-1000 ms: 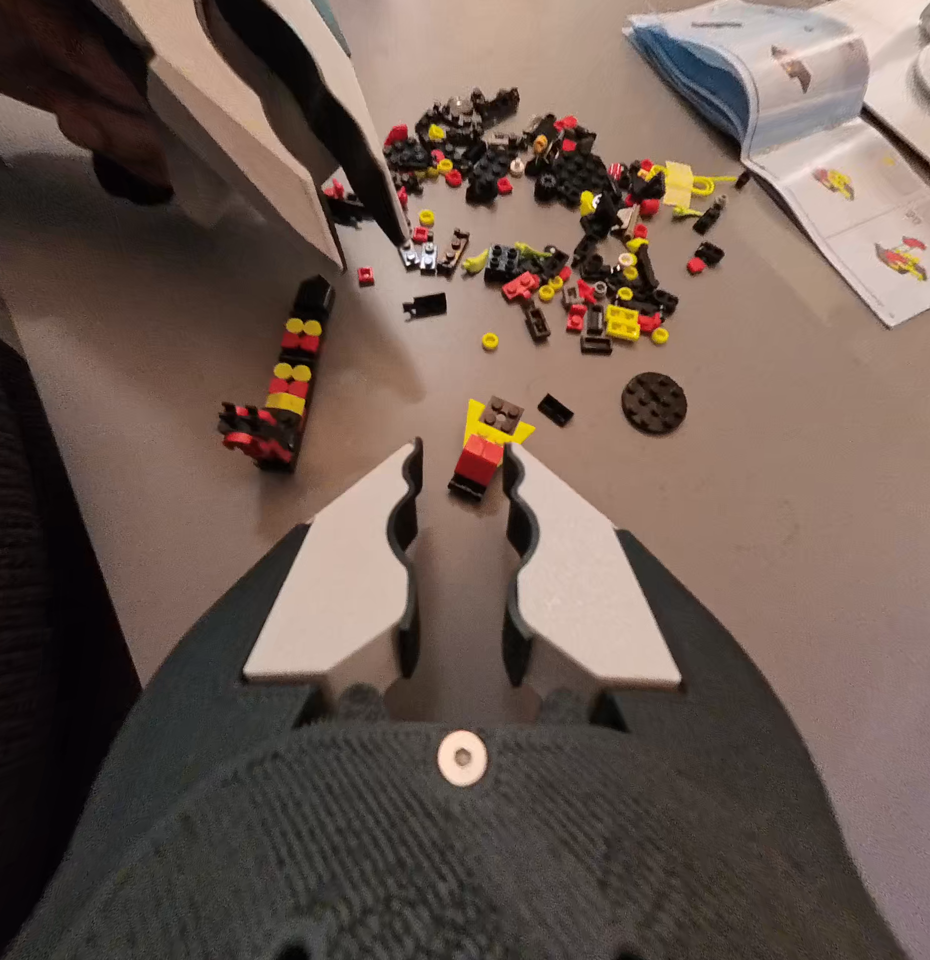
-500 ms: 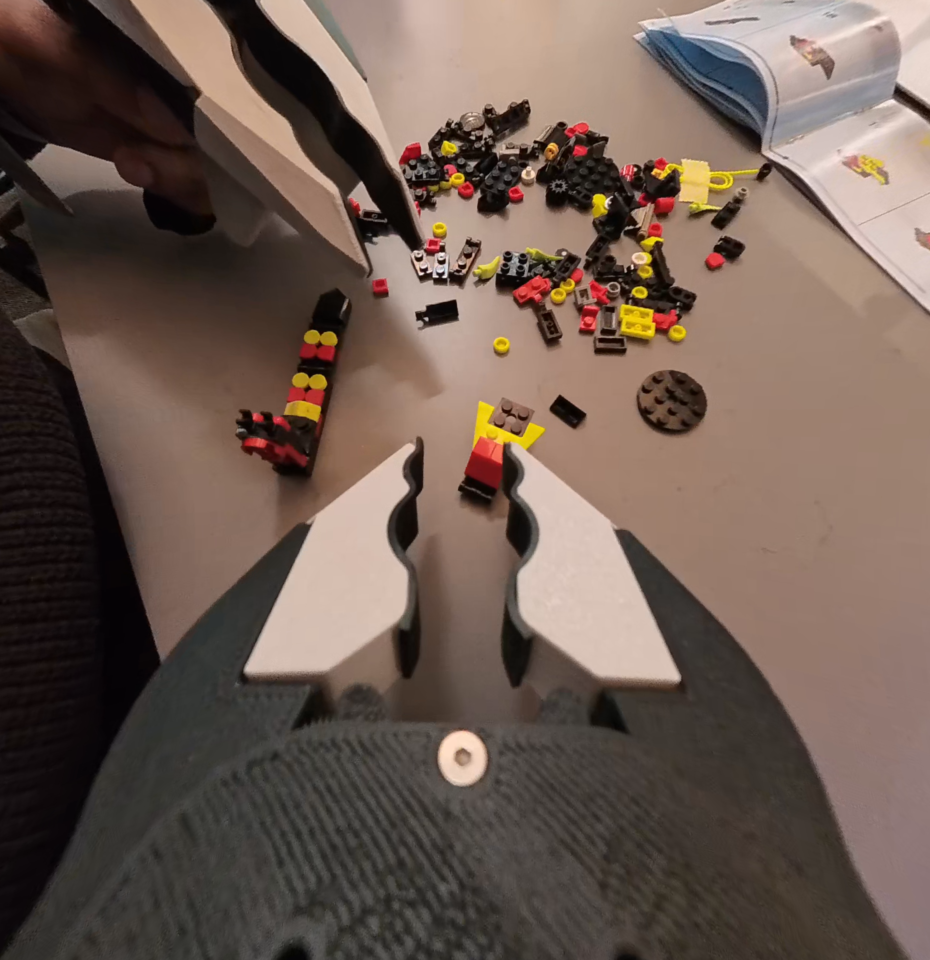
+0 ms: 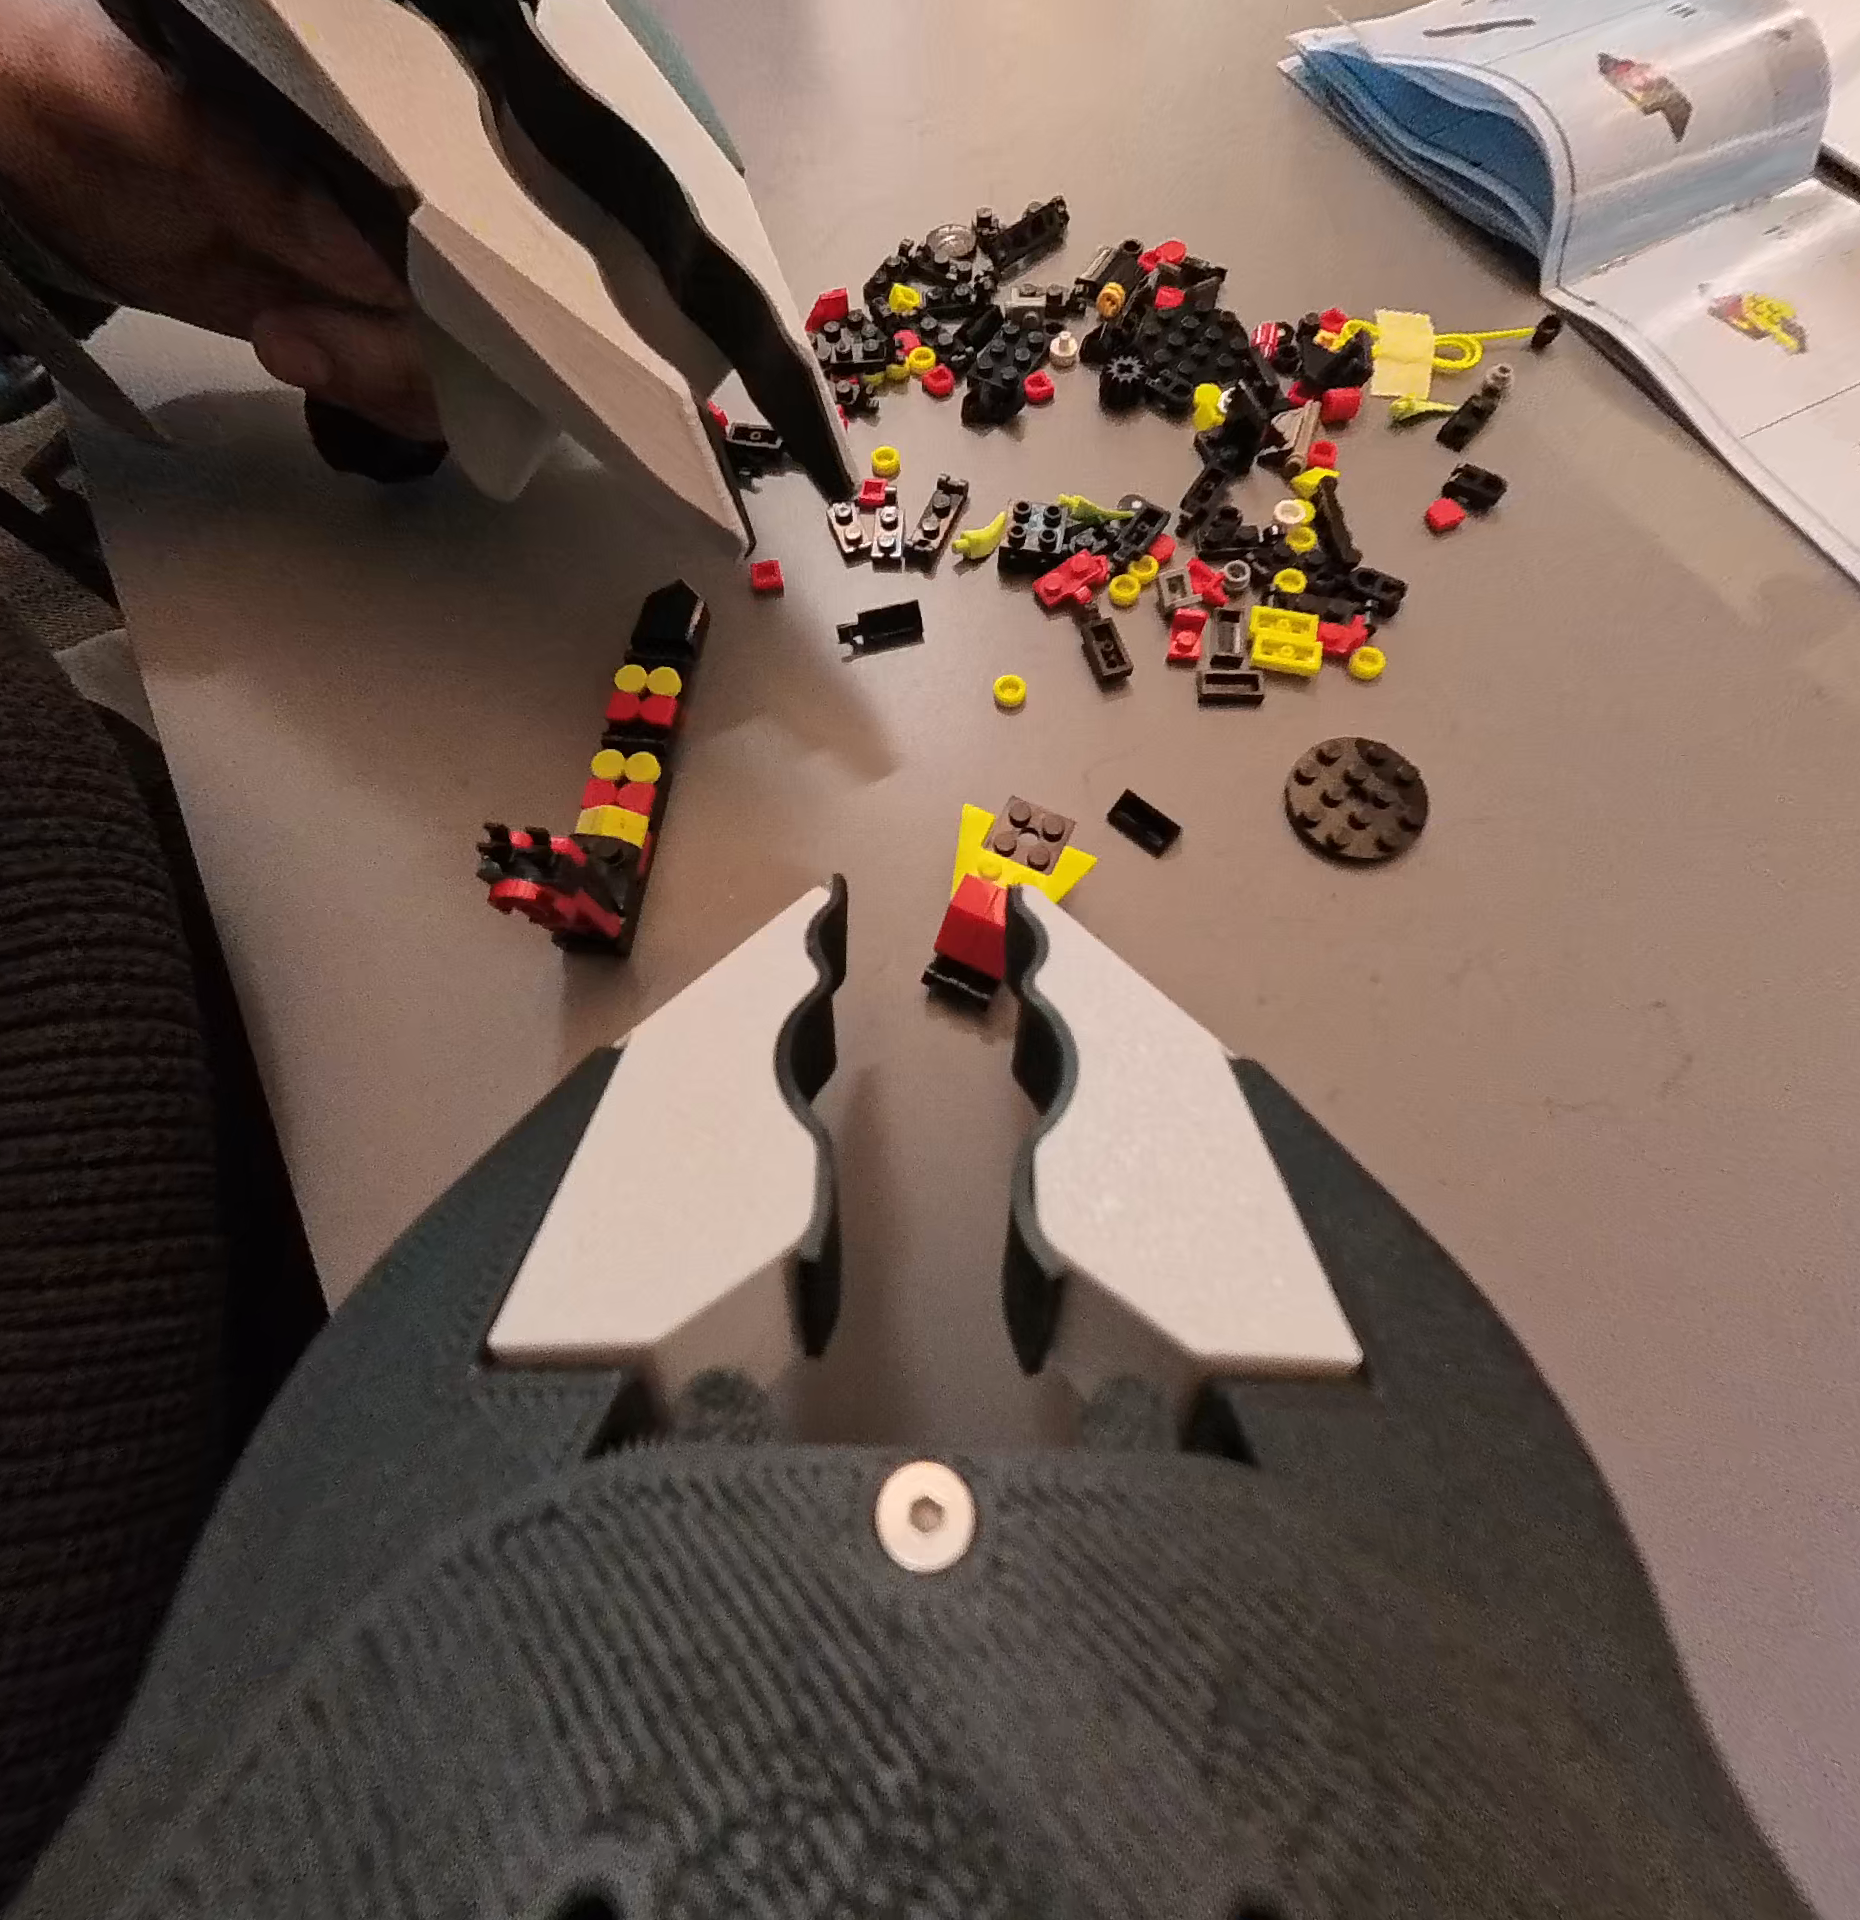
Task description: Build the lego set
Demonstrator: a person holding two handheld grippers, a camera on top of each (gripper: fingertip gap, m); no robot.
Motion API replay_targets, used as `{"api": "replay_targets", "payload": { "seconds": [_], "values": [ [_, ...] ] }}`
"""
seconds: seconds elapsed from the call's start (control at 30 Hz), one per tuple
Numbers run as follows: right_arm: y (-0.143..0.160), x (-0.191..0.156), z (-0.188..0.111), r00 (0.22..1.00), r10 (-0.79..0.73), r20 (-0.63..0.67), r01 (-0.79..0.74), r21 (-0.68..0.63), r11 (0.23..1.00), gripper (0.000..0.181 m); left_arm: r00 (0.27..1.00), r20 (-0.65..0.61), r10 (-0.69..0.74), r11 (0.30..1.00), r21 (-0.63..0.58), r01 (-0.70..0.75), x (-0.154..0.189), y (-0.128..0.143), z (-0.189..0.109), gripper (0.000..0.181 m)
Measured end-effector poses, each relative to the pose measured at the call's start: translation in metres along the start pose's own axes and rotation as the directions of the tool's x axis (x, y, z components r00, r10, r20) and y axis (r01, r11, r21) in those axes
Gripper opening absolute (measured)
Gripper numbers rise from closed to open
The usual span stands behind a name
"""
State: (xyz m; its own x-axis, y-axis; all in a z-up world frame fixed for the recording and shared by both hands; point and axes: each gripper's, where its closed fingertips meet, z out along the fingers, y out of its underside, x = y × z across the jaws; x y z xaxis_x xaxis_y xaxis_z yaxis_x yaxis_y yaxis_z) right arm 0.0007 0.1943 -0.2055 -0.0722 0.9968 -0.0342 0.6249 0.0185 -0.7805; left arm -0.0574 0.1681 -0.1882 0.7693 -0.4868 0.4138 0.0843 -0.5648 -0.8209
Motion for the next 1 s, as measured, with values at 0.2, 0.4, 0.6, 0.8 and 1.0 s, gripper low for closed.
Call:
{"api": "replay_targets", "payload": {
  "seconds": [0.2, 0.4, 0.6, 0.8, 1.0],
  "values": [
    [-0.0005, -0.0001, -0.0004, 1.000, -0.002, -0.001, 0.002, 0.003, 1.000, 0.029, 1.000, 0.000, 0.002, 1.000, -0.004, -0.002, 0.0005, 0.0006, 0.0004, 0.024],
    [-0.0011, -0.0001, -0.0007, 1.000, 0.000, 0.000, 0.000, 0.007, 1.000, 0.029, 1.000, 0.000, 0.003, 1.000, -0.004, -0.003, 0.0006, 0.0005, 0.0003, 0.024],
    [-0.0009, 0.0027, -0.0017, 1.000, 0.006, -0.011, -0.005, 0.008, 1.000, 0.029, 1.000, 0.001, 0.003, 1.000, -0.005, -0.003, 0.0006, 0.0006, 0.0002, 0.024],
    [0.0013, 0.0046, -0.0014, 1.000, 0.027, -0.009, -0.027, 0.001, 1.000, 0.029, 1.000, 0.001, 0.001, 1.000, -0.006, -0.001, 0.0006, 0.0011, 0.0003, 0.024],
    [0.0027, 0.0029, 0.0002, 1.000, 0.020, -0.005, -0.020, -0.010, 1.000, 0.030, 1.000, 0.001, 0.000, 1.000, -0.009, 0.000, 0.0006, 0.0017, 0.0005, 0.025]
  ]
}}
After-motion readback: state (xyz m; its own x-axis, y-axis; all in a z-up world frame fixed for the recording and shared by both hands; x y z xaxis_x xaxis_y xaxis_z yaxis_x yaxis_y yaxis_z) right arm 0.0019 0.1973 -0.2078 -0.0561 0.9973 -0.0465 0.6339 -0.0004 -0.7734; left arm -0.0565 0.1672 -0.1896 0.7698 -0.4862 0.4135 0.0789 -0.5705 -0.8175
